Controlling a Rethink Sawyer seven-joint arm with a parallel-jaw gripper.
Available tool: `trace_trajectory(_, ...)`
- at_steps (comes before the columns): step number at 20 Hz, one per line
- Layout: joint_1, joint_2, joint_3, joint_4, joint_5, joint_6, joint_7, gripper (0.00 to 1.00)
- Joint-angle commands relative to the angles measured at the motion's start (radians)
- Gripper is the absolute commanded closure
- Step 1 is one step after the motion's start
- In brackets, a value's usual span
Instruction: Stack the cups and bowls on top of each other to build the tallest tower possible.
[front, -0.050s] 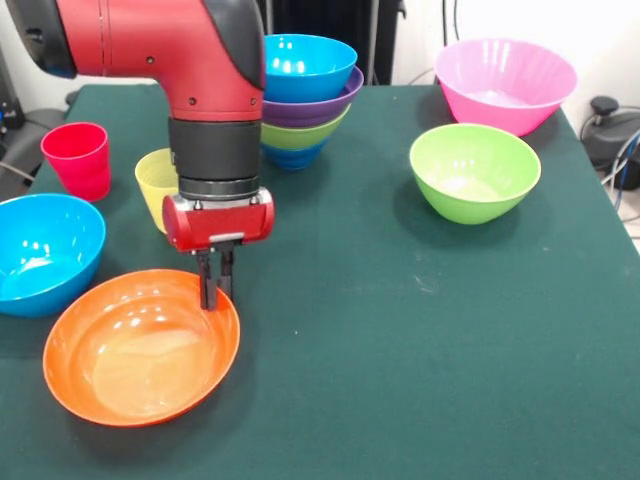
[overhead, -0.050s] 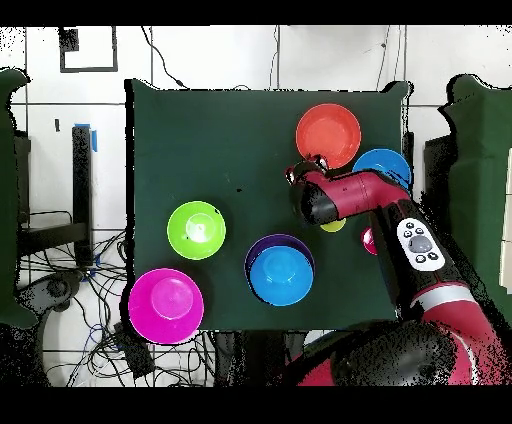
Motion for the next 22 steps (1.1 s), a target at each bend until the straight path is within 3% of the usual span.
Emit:
trace_trajectory(1, 0.004, 0.083, 0.113, -0.004, 0.064, 0.168, -0.147, 1.0)
trace_trajectory(9, -0.011, 0.098, 0.152, -0.012, 0.127, 0.209, -0.162, 1.0)
trace_trajectory(16, -0.007, 0.127, 0.152, -0.024, 0.114, 0.188, -0.155, 1.0)
trace_trajectory(22, 0.018, 0.098, 0.138, -0.019, 0.121, 0.199, -0.118, 1.0)
